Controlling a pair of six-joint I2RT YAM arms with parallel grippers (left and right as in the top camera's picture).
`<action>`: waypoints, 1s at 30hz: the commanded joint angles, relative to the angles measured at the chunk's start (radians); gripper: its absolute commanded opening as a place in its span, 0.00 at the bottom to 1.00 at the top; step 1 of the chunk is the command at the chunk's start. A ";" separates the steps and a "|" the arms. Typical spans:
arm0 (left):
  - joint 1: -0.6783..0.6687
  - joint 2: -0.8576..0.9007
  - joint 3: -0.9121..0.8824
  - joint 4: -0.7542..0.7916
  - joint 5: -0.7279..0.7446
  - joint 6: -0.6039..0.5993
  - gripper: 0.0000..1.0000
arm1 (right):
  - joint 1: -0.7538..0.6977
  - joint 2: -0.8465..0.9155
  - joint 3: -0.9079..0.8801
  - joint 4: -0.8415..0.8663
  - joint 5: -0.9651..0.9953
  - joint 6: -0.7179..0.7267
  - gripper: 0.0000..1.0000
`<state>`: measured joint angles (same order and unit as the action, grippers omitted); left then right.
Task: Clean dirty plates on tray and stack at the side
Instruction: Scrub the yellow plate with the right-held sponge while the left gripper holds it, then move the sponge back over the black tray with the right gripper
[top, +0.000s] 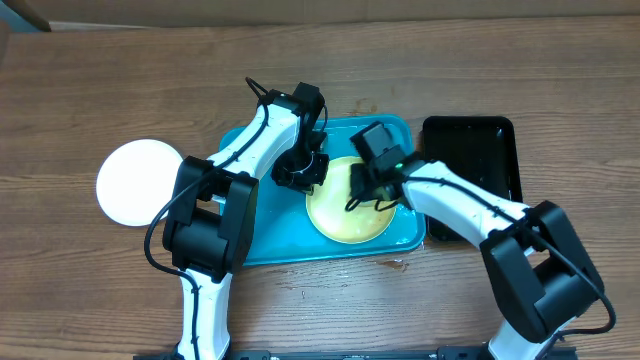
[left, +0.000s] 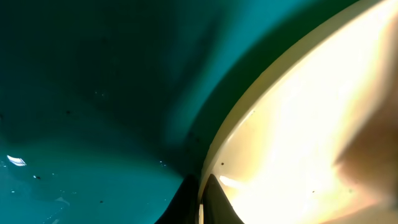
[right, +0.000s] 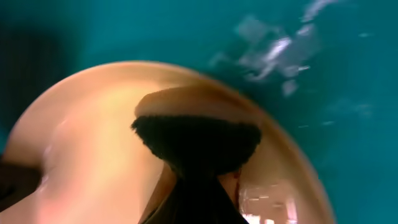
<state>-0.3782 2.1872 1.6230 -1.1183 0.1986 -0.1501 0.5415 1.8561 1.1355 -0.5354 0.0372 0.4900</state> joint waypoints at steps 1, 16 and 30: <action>0.002 0.029 -0.018 0.008 -0.040 -0.015 0.04 | -0.047 0.004 -0.006 -0.059 0.062 0.019 0.08; 0.020 -0.004 -0.017 0.005 -0.087 -0.117 0.04 | -0.062 -0.074 0.060 -0.272 -0.182 -0.052 0.04; 0.029 -0.099 -0.017 -0.014 -0.196 -0.152 0.04 | -0.315 -0.318 0.118 -0.431 -0.181 -0.103 0.04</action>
<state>-0.3523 2.1418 1.6218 -1.1233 0.0872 -0.2584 0.2821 1.5429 1.2419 -0.9386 -0.1421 0.4294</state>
